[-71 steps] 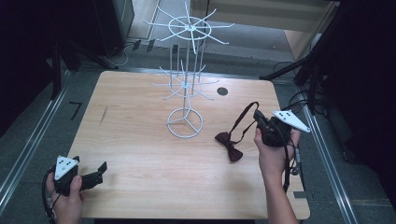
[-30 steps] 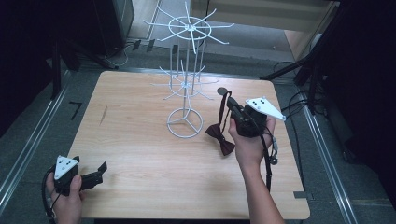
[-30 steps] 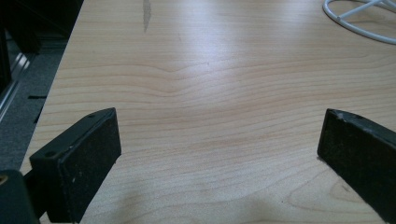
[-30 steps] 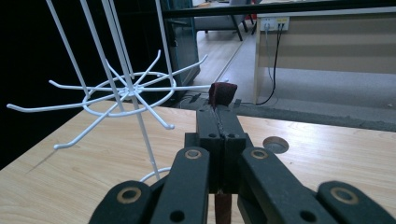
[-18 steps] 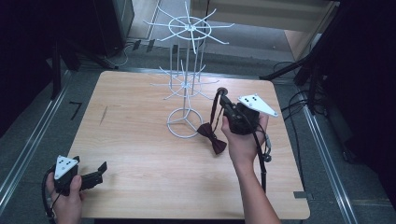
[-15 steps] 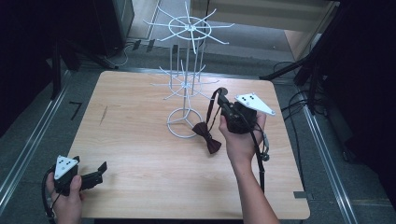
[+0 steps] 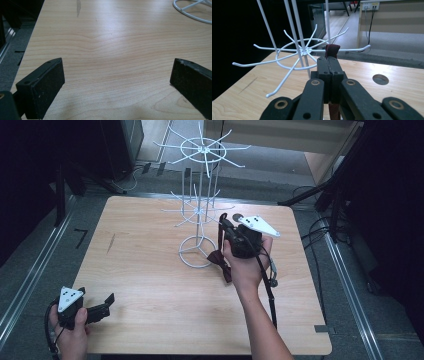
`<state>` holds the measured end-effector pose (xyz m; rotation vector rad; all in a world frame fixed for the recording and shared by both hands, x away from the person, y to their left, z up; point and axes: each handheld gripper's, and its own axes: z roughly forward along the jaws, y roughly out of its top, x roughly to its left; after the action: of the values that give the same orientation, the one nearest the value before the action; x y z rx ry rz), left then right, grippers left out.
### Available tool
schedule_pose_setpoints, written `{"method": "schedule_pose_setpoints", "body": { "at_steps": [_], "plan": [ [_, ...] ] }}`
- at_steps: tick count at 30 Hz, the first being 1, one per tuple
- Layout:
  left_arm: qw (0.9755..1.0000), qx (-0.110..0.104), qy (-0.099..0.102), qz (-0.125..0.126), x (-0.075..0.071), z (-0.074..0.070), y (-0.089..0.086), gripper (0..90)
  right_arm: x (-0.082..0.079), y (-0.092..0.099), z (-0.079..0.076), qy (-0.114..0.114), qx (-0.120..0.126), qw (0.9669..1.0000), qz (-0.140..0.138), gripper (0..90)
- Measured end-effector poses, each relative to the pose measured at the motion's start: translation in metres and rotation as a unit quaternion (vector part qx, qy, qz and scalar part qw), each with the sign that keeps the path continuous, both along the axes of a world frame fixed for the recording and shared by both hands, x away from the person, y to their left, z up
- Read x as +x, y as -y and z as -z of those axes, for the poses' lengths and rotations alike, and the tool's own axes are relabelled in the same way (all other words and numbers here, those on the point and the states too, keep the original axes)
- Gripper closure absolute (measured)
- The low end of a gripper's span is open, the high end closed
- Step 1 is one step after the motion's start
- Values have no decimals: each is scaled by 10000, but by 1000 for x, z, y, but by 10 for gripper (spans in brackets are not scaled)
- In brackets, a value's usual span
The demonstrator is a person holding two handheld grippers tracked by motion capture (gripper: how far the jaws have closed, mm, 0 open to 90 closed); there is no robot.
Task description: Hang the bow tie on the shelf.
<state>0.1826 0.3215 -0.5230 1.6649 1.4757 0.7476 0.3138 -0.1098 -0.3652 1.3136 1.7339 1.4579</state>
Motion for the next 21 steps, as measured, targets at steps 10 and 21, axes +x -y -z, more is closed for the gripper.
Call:
{"method": "schedule_pose_setpoints", "body": {
  "at_steps": [10,21],
  "plan": [
    [10000,-16,2,-14,0,0,0,1,11,-17,3,-77,-40,9999,-66,900],
    [10000,-30,13,-24,0,0,0,1,18,-29,20,-298,-231,9992,-161,900]
  ]
}}
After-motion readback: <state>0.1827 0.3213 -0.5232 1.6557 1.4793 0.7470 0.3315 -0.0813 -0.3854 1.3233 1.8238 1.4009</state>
